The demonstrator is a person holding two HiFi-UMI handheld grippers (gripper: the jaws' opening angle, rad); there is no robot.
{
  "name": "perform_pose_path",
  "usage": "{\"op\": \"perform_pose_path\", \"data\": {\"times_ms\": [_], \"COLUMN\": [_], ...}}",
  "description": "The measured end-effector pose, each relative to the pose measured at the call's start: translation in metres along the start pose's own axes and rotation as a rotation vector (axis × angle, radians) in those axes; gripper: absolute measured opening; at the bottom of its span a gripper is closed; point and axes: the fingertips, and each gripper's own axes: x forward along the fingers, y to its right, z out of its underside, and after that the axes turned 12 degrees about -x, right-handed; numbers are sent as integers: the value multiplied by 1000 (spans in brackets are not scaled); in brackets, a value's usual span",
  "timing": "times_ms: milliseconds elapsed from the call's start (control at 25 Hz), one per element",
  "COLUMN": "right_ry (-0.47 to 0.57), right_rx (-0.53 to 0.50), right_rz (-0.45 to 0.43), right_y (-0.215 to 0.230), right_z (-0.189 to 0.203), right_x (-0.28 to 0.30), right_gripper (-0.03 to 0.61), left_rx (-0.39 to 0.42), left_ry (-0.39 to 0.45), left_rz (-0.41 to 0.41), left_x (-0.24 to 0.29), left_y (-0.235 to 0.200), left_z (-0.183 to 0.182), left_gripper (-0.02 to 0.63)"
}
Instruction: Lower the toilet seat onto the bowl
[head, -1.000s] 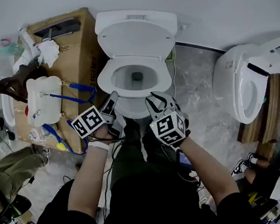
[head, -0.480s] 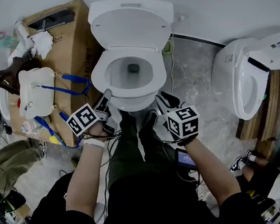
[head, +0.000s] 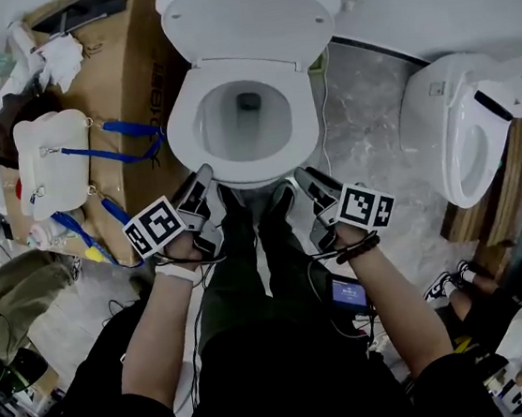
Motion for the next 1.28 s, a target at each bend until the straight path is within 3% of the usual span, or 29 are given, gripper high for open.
{"op": "perform_pose_path", "data": {"times_ms": [80, 360, 600, 720, 1280], "right_ry": [7, 60, 30, 9, -109], "right_rx": [69, 234, 202, 187, 191], "right_rz": [-24, -64, -12, 8, 34], "right_y": [1, 12, 23, 29, 72], "right_z": [7, 17, 26, 35, 88], "right_x": [6, 8, 22, 28, 61], "right_gripper": [184, 186, 183, 129, 114], "left_rx": [-3, -10, -12, -15, -48], "left_ry": [-16, -64, -96, -111, -178], "left_rz": [6, 10, -21, -42, -98], "left_x": [1, 5, 9, 11, 39], "left_y": [-4, -22, -46, -59, -134], "left_z": [1, 8, 18, 23, 45], "left_gripper": [143, 143, 143, 143, 144]}}
